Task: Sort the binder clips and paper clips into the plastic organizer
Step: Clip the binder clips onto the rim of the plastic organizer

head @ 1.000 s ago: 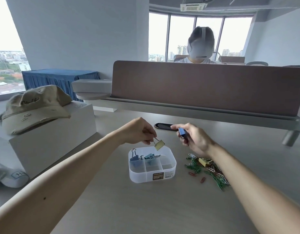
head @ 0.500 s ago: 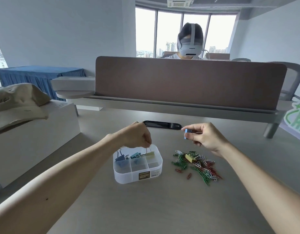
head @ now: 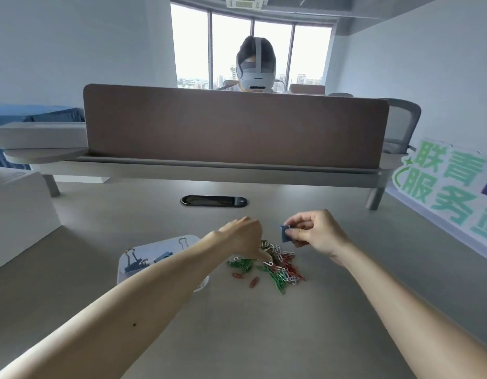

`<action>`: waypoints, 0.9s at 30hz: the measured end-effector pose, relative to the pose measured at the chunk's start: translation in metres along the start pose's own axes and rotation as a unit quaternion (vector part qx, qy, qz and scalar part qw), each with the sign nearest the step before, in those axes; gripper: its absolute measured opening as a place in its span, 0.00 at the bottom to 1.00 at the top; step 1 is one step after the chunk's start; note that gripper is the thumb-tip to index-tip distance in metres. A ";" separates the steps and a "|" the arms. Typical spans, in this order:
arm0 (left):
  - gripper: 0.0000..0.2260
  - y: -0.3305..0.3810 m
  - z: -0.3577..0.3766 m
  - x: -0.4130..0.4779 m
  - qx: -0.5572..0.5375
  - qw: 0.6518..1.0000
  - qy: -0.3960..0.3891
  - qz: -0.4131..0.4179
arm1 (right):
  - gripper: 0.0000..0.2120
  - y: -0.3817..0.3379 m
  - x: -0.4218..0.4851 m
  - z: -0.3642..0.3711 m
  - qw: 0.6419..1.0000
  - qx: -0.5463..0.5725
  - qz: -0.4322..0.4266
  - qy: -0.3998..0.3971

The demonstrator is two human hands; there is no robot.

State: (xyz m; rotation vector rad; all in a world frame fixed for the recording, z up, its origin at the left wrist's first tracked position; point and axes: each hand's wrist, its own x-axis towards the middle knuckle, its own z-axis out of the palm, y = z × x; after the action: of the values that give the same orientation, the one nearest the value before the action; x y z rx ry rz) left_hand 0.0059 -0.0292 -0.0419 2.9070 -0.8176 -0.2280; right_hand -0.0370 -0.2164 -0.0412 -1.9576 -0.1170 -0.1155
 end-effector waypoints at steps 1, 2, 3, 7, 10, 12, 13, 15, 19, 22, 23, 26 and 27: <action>0.21 0.000 0.003 0.003 -0.002 1.000 -0.001 0.001 | 0.07 0.003 -0.002 -0.004 1.000 0.001 0.004 -0.002; 0.20 0.000 0.004 0.005 -0.007 1.000 -0.001 0.005 | 0.07 0.005 -0.003 -0.007 1.000 0.002 0.006 -0.001; 0.20 0.000 0.005 0.007 -0.014 1.000 -0.001 0.010 | 0.06 0.007 -0.004 -0.011 1.000 0.004 0.007 0.001; 0.24 -0.004 0.000 0.004 -0.053 0.998 0.017 0.035 | 0.06 0.008 -0.006 -0.015 1.000 0.030 0.002 0.007; 0.23 -0.012 -0.011 -0.003 -0.084 0.994 0.022 0.063 | 0.05 0.006 -0.004 -0.015 0.999 0.044 -0.003 0.009; 0.17 -0.019 -0.019 -0.010 -0.110 0.991 0.023 0.078 | 0.06 0.005 -0.003 -0.013 0.999 0.050 -0.007 0.009; 0.14 -0.023 -0.022 -0.014 -0.123 0.989 0.035 0.075 | 0.06 0.005 -0.002 -0.012 0.998 0.055 -0.008 0.010; 0.10 -0.033 -0.028 -0.023 -0.192 0.978 0.067 0.054 | 0.06 0.004 -0.001 -0.010 0.998 0.059 -0.013 0.008; 0.07 -0.059 -0.038 -0.043 -0.344 0.932 0.114 0.000 | 0.10 0.000 0.005 0.001 0.998 0.054 -0.024 -0.004; 0.05 -0.072 -0.040 -0.052 -0.411 0.904 0.111 -0.028 | 0.09 -0.004 0.008 0.010 0.998 0.053 -0.026 -0.015; 0.05 -0.074 -0.040 -0.054 -0.436 0.893 0.105 -0.030 | 0.09 -0.005 0.009 0.012 0.998 0.054 -0.027 -0.018; 0.06 -0.069 -0.036 -0.053 -0.492 0.866 0.086 -0.027 | 0.10 -0.008 0.009 0.017 0.998 0.059 -0.027 -0.018; 0.06 -0.064 -0.034 -0.050 -0.493 0.866 0.081 -0.022 | 0.10 -0.009 0.008 0.017 0.998 0.062 -0.026 -0.017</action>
State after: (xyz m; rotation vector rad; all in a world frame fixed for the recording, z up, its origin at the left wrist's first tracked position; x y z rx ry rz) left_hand 0.0023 0.0537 -0.0128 1.9328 -0.4060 -0.2891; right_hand -0.0295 -0.1967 -0.0385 -1.8336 -0.1922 -0.1065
